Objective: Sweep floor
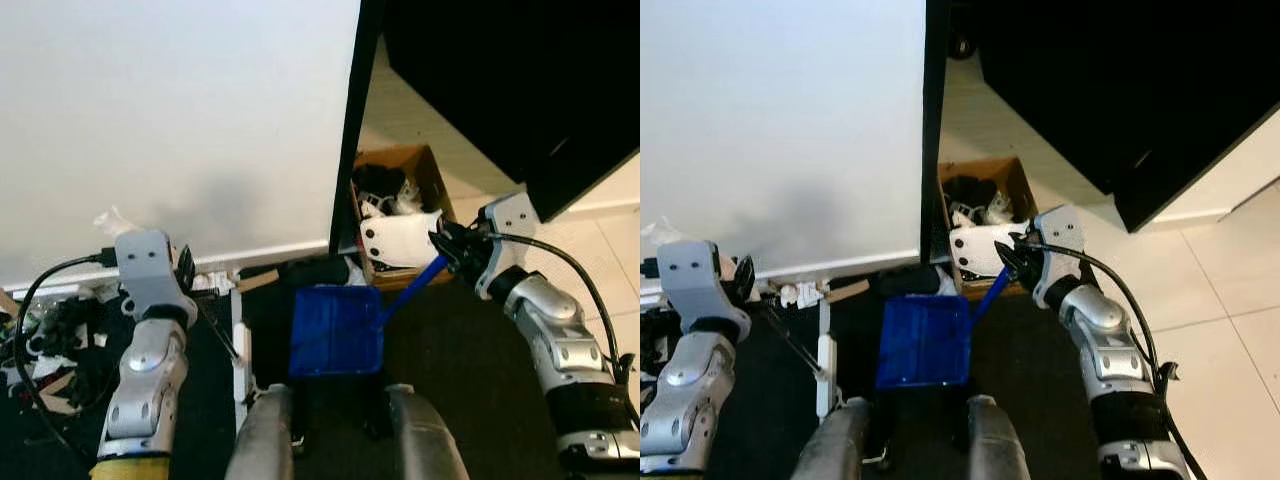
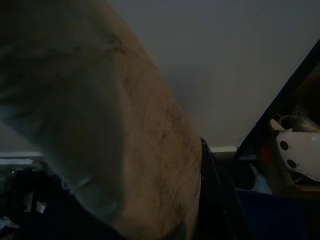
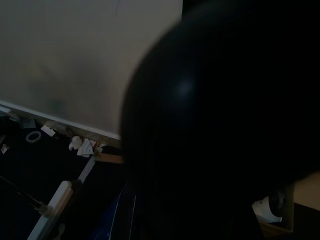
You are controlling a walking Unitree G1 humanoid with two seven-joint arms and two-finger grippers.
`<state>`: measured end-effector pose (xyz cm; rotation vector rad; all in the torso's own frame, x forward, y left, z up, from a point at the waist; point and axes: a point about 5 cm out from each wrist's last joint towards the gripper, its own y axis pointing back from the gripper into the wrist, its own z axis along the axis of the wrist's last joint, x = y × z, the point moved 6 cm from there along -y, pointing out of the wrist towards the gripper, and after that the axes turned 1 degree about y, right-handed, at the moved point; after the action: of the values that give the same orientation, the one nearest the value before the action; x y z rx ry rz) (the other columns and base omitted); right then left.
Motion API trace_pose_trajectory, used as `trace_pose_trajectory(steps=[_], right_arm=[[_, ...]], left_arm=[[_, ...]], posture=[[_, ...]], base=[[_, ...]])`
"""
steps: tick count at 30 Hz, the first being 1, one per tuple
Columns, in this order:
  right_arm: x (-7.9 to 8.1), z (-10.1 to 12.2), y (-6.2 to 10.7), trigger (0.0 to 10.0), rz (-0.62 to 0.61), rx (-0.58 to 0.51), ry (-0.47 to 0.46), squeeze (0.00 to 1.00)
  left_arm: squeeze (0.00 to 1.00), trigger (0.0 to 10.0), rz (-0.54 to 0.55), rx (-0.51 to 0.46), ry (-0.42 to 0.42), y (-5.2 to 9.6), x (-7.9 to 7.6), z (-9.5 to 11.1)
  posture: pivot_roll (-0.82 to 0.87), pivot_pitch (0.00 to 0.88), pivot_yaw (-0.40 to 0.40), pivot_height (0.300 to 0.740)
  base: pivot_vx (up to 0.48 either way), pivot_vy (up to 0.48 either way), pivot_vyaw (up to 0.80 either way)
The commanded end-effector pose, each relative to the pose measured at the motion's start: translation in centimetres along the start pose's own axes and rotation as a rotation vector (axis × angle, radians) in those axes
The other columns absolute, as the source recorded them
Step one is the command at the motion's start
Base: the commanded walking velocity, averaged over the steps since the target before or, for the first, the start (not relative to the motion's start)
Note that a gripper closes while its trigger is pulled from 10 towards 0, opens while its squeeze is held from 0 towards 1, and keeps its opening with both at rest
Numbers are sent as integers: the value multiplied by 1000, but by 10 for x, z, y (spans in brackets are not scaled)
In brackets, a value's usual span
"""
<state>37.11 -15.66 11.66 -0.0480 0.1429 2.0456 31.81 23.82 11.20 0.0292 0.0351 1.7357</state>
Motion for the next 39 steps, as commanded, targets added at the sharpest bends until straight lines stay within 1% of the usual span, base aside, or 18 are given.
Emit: trace_pose_trajectory(steps=[1,19,25,39], right_arm=[[1,-4,1,10000,6,2,-7,0],[3,-5,0,10000,15,6,-7,0],[4,-6,0,10000,16,7,-7,0],[5,-6,0,10000,19,7,-8,0]], left_arm=[[0,10000,7,4,-3,4,1,-4],[0,10000,13,3,-5,6,3,-4],[0,10000,18,10,-1,6,3,-5],[0,10000,22,28,-19,5,4,-9]], posture=[[42,179,-40,740],[44,187,-41,740],[45,189,-39,740],[45,194,-39,740]], base=[[-326,0,0],[-321,0,0],[0,0,0],[0,0,0]])
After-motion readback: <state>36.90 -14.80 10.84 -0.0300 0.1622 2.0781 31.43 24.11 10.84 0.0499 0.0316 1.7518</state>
